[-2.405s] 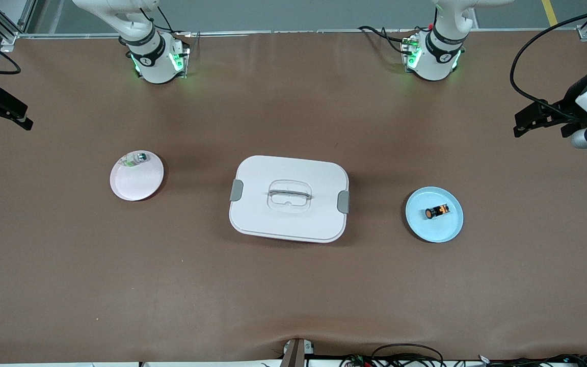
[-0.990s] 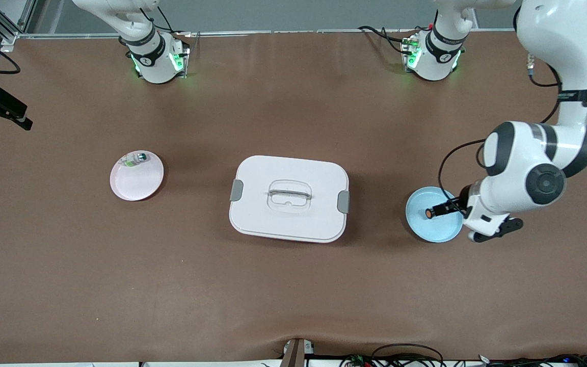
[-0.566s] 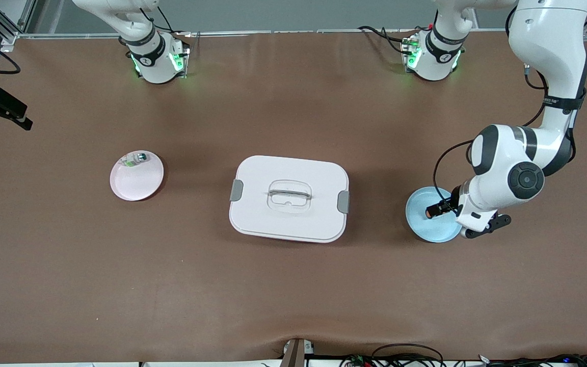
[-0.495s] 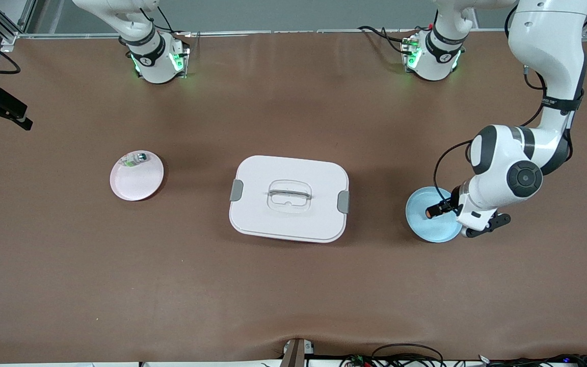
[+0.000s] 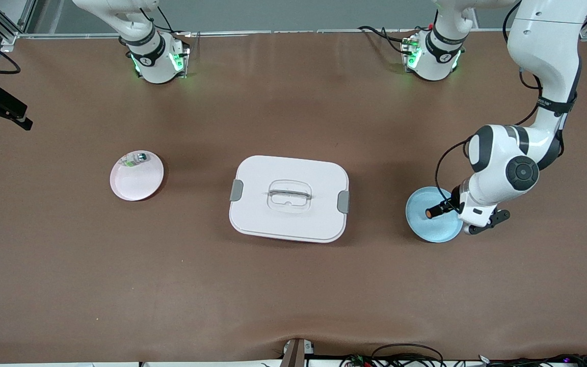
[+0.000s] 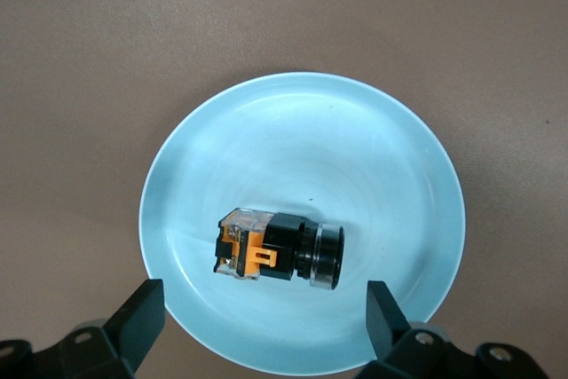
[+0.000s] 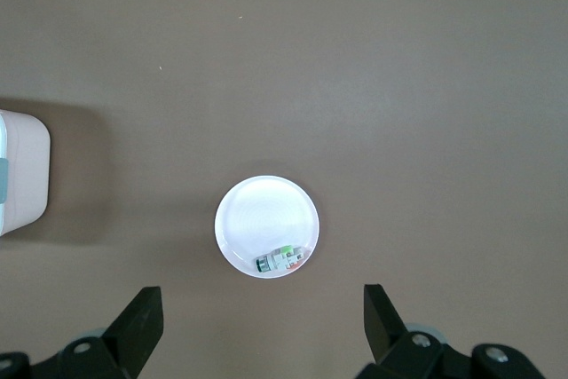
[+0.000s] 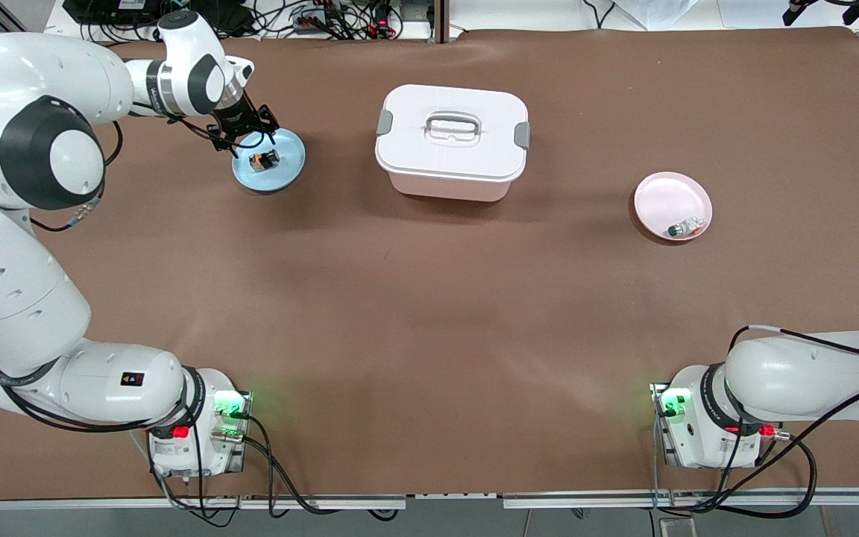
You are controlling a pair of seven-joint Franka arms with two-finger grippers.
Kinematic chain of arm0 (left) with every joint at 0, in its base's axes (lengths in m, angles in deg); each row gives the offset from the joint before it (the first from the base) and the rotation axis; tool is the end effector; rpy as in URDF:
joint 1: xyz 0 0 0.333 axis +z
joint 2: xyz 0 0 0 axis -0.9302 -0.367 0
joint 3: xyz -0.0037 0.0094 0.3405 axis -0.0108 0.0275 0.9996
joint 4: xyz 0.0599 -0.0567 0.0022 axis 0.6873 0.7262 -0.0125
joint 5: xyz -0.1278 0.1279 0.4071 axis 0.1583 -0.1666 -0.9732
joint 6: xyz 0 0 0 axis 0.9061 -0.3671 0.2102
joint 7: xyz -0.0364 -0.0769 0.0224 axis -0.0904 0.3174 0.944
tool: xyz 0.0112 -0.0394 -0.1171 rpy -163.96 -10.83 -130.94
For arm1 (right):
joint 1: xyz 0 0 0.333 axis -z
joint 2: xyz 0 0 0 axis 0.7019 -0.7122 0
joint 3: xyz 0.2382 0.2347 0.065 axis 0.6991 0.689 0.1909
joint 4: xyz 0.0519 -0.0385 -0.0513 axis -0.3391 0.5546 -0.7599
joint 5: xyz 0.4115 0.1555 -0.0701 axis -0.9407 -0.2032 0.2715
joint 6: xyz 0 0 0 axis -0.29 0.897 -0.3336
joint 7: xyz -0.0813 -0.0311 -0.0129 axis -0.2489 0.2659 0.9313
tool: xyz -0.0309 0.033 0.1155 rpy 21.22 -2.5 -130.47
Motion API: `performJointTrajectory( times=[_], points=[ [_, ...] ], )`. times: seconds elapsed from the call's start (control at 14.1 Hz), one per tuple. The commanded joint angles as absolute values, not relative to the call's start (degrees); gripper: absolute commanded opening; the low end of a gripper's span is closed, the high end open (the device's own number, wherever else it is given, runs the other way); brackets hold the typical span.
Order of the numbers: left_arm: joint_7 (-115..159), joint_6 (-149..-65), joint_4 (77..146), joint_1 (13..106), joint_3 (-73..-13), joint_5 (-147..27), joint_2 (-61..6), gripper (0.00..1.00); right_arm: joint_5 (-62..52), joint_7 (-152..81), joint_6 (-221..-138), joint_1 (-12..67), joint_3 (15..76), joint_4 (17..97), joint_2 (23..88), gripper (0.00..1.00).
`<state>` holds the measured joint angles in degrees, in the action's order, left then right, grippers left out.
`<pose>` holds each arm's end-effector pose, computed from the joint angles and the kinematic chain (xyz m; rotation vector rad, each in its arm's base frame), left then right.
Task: Transfer orange switch to right arm and place
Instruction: 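Lower the left gripper over the orange switch on the blue plate, then close the left gripper on the orange switch and lift it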
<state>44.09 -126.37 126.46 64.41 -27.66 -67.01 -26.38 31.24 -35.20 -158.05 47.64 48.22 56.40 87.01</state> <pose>0.6407 -0.0757 0.2006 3.0481 0.6363 -0.1095 0.5650 -0.0554 0.6448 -3.1285 0.0251 -0.0990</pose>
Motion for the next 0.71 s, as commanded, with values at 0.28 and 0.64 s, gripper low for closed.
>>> performJointTrajectory(
  times=[0.28, 0.64],
  points=[
    [44.6, -130.8, 127.2, 64.2, -27.8, -65.3, -28.2, 1.00, 30.8, -35.7, -157.2, 48.2, 48.6, 55.0, 86.3, 1.00],
    [43.2, -134.5, 127.0, 64.4, -27.7, -65.3, -31.5, 1.00, 30.8, -35.7, -157.2, 48.2, 48.6, 55.0, 86.3, 1.00]
  ],
)
